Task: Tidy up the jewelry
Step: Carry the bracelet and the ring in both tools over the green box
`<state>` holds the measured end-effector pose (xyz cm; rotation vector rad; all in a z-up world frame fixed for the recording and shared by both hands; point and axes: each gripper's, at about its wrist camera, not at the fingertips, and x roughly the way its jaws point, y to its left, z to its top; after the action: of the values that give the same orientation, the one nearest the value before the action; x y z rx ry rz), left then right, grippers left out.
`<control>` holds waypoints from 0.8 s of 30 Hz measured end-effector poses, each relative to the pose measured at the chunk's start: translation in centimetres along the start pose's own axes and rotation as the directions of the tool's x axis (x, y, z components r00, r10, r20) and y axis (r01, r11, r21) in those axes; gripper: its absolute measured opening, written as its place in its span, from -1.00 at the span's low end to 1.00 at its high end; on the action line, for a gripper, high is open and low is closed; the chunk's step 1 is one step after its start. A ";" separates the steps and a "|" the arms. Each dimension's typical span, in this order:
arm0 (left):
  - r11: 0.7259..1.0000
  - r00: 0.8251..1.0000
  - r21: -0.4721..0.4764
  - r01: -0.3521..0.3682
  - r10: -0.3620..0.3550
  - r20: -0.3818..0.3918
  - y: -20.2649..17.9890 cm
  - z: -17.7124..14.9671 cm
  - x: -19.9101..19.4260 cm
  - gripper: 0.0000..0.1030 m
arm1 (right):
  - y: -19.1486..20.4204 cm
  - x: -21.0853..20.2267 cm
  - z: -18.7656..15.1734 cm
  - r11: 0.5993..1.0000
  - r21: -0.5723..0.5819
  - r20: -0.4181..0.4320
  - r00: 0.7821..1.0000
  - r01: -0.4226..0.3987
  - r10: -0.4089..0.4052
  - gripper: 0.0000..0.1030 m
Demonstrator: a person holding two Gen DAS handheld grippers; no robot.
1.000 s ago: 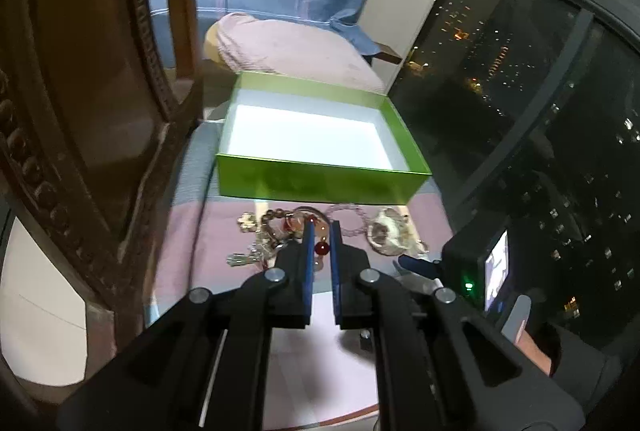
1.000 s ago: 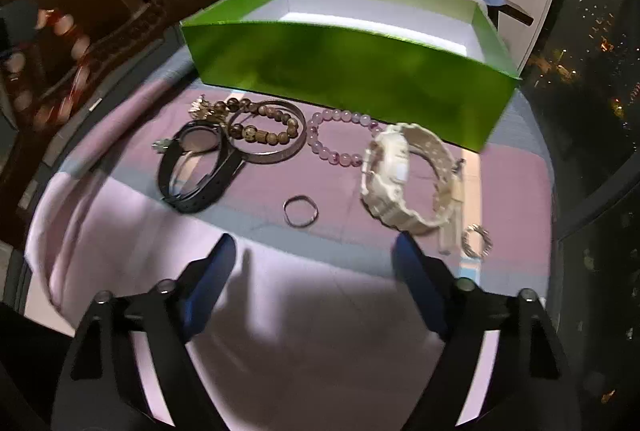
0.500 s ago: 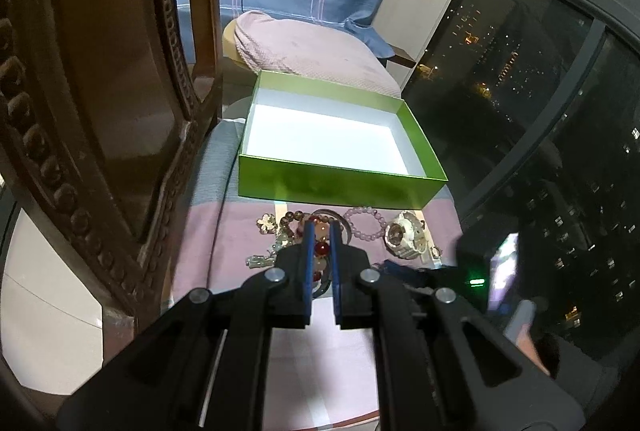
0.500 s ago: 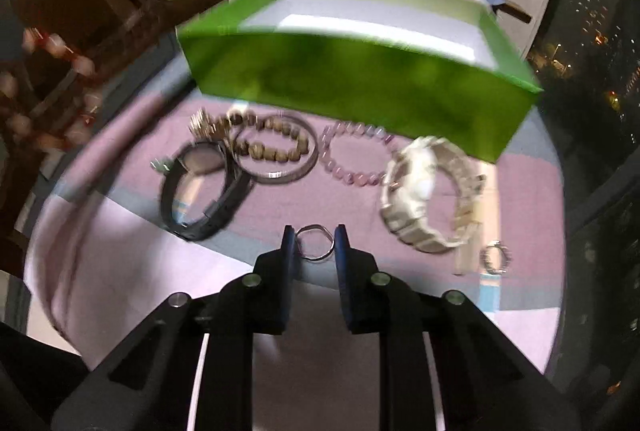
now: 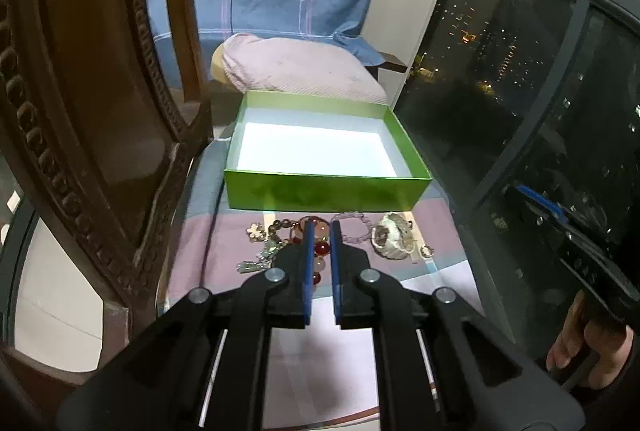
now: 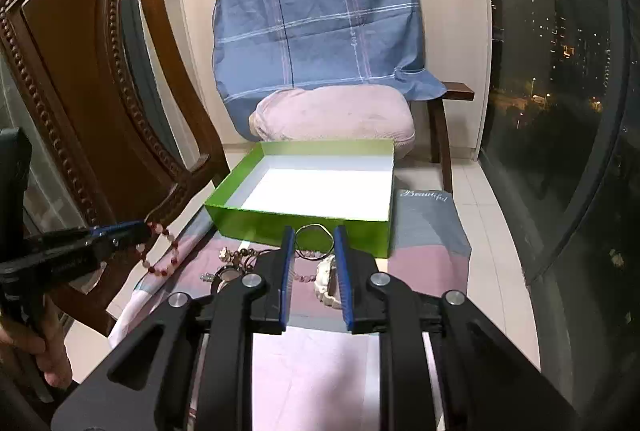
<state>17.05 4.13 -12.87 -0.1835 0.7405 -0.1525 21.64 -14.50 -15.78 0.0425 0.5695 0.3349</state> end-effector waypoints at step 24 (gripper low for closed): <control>1.000 1.000 0.003 -0.012 0.012 0.026 -1.3 -0.1 0.2 -0.85 | -0.4 -0.1 -1.3 1.000 0.009 -0.034 0.999 0.014 -0.014 -0.61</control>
<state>17.06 2.80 -12.77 -0.1778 0.7153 -0.1397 20.99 -14.98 -16.89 0.0414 0.6050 0.3199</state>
